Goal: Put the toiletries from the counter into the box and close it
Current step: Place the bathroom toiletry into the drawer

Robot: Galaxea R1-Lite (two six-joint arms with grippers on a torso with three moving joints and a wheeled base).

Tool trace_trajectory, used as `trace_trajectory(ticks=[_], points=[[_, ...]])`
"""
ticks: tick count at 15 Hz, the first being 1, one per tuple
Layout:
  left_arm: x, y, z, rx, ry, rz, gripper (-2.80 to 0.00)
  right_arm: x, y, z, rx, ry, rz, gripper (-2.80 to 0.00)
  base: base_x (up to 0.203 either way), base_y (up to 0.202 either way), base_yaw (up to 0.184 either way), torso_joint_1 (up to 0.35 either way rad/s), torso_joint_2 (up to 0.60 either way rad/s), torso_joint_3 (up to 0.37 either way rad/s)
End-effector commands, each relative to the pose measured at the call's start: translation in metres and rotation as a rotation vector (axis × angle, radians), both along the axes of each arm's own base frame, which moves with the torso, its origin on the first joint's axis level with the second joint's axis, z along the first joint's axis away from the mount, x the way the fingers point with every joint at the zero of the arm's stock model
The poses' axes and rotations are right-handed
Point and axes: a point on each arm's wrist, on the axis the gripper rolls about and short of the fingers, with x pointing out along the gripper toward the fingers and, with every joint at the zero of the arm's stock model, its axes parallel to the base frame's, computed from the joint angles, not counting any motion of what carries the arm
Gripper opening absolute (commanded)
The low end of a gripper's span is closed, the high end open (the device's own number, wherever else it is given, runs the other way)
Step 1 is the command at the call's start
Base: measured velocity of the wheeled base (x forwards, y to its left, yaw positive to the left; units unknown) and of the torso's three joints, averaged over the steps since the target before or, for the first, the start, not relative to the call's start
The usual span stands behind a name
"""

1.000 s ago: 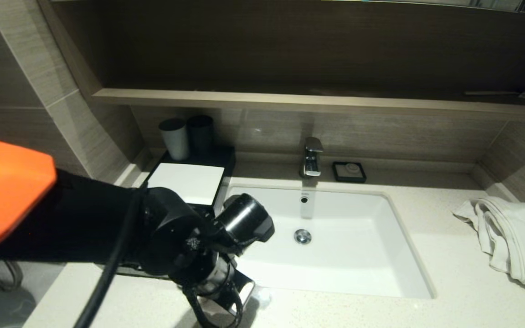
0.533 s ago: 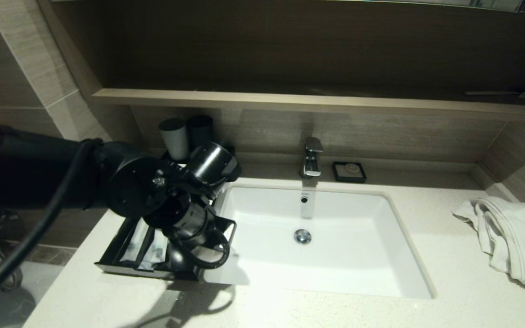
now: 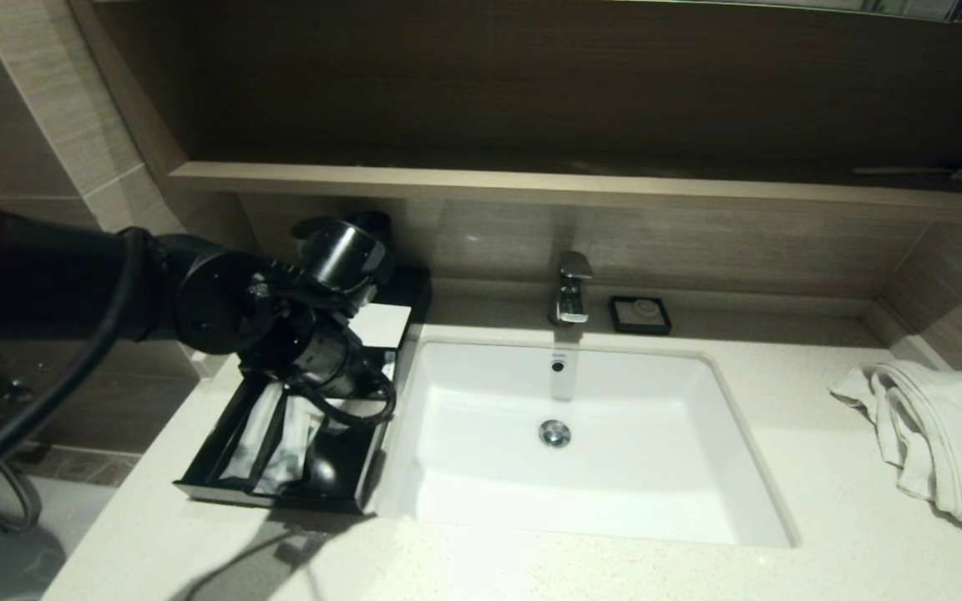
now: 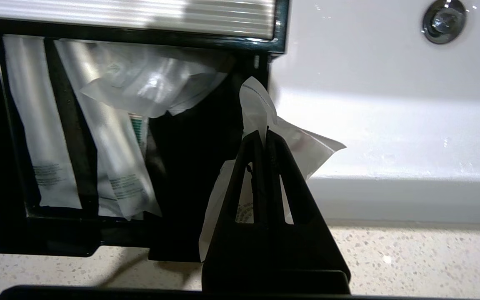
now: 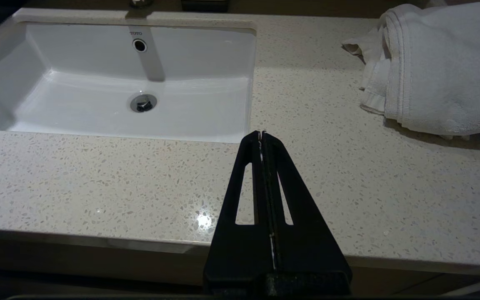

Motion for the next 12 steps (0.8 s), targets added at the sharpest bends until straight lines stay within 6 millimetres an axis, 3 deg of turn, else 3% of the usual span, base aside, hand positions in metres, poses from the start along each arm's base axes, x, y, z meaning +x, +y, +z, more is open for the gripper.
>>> trace_trajectory(ticks=[1, 12], points=[[0.01, 0.01, -0.008, 0.011, 0.021, 0.041, -2.8, 0.0, 0.0, 0.0, 0.0, 0.0, 0.0, -2.8, 0.0, 0.0, 0.0, 0.0, 0.0, 0.0], [0.02, 0.034, -0.031, 0.043, 0.094, 0.111, -2.8, 0.0, 0.0, 0.0, 0.0, 0.0, 0.0, -2.8, 0.0, 0.0, 0.0, 0.0, 0.0, 0.0]])
